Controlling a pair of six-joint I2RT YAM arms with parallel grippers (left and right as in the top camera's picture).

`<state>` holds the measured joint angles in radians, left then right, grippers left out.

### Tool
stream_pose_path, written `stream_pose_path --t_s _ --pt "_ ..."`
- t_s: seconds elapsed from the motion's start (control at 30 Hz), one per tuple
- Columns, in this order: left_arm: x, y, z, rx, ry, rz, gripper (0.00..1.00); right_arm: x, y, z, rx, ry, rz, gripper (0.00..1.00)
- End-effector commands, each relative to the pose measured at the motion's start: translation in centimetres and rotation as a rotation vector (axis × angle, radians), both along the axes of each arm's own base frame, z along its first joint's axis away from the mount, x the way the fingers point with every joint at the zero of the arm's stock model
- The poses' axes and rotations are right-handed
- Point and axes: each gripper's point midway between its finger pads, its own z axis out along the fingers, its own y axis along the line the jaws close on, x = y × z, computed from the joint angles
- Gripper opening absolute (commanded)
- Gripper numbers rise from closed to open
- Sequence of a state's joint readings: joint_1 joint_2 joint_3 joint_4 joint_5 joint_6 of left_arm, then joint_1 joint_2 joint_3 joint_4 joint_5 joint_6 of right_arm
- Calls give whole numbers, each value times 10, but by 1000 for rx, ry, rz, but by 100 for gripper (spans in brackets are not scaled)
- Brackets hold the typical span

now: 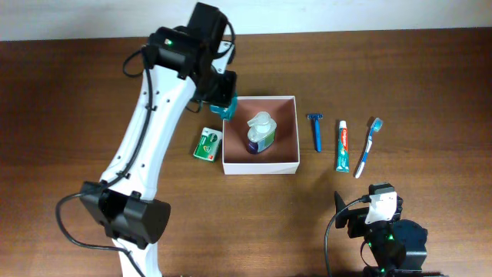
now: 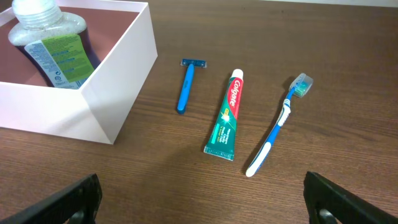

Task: Pack container
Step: 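Grasp the teal mouthwash bottle and lift it over the box, then lay the mouthwash bottle down inside the box and release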

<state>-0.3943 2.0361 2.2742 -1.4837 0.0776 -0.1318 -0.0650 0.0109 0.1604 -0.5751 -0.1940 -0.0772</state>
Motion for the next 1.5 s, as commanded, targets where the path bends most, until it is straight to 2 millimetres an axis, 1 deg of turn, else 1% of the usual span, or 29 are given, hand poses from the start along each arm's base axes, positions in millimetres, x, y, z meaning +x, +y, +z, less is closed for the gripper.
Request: stream_pose_path --t_s 0.0,0.2,0.3,0.37,0.5,0.57,0.63,0.7,0.83,0.87,0.93,0.97,1.0,1.03,1.1,1.2,1.23,1.33,1.37,1.4,1.43,1.47 --pt "4 -4 -2 0 -6 -17 1 0 0 -1 10 0 -3 99" --pt "8 -24 -37 23 57 -53 1 0 0 -1 10 0 -3 99" --pt "9 -40 -62 40 94 -83 1 0 0 -1 10 0 -3 99" --pt "8 -50 -79 55 122 -104 1 0 0 -1 10 0 -3 99" --pt "2 -70 -104 76 158 -146 0 0 0 -1 10 0 -3 99" --pt "-2 -82 -111 79 161 -172 1 0 0 -1 10 0 -3 99" --pt "-2 -88 -111 75 151 -183 1 0 0 -1 10 0 -3 99" --pt "-6 -99 -110 64 142 -206 1 0 0 -1 10 0 -3 99" --pt "-8 -105 -110 61 133 -217 2 0 0 -1 10 0 -3 99" --pt "-7 -105 -109 60 131 -216 6 0 0 -1 10 0 -3 99" --pt "-6 -104 -109 60 131 -214 30 0 0 -1 10 0 -3 99" --pt "-5 -103 -109 60 130 -211 44 0 0 -1 10 0 -3 99" --pt "-4 -100 -107 58 129 -204 69 0 0 -1 10 0 -3 99" --pt "-3 -97 -106 59 130 -200 72 0 0 -1 10 0 -3 99" --pt "-1 -91 -101 60 134 -187 73 0 0 -1 10 0 -3 99" --pt "3 -74 -88 76 134 -155 76 0 0 -1 10 0 -3 99" --pt "8 -60 -76 85 124 -126 78 0 0 -1 10 0 -3 99" --pt "14 -39 -53 78 105 -93 87 0 0 -1 10 0 -3 99" --pt "15 -32 -46 78 98 -91 98 0 0 -1 10 0 -3 99" --pt "15 -24 -38 82 92 -101 99 0 0 -1 10 0 -3 99" --pt "19 -8 -26 87 71 -121 99 0 0 -1 10 0 -3 99" --pt "22 0 -21 83 57 -105 100 0 0 -1 10 0 -3 99"
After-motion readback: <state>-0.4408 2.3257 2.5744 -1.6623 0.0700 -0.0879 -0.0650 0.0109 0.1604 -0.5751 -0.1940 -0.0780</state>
